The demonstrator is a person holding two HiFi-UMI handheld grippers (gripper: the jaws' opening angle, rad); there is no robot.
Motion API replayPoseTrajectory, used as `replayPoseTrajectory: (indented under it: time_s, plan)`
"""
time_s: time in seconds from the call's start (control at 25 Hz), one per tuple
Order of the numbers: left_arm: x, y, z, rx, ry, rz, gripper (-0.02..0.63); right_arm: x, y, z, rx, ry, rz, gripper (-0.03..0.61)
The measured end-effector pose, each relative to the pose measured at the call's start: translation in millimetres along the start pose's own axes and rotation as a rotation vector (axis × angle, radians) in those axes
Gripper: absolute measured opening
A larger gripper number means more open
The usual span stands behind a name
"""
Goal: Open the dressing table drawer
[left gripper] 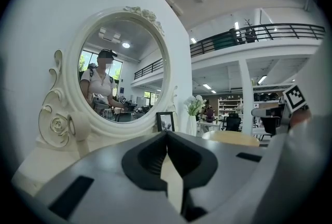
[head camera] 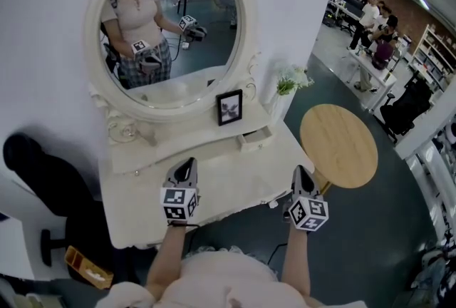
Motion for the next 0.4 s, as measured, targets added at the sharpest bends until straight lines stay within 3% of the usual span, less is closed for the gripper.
replayPoseTrajectory:
  time_s: [0.4]
  plan:
    - [-2.1, 3.5, -0.3, -0.017, 0.008, 0.001, 0.028, 2.3, -0.2, 1.7, -0.008, 0.017, -0.022, 0.013]
Point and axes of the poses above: the fingertips, and each gripper's own axes: x forward along the fingers, y to its left, z out of its top, the point moved 2 cm from there along -x, backward along the fingers, and after that the axes turned 2 degrees about z, right-handed, at the moved point
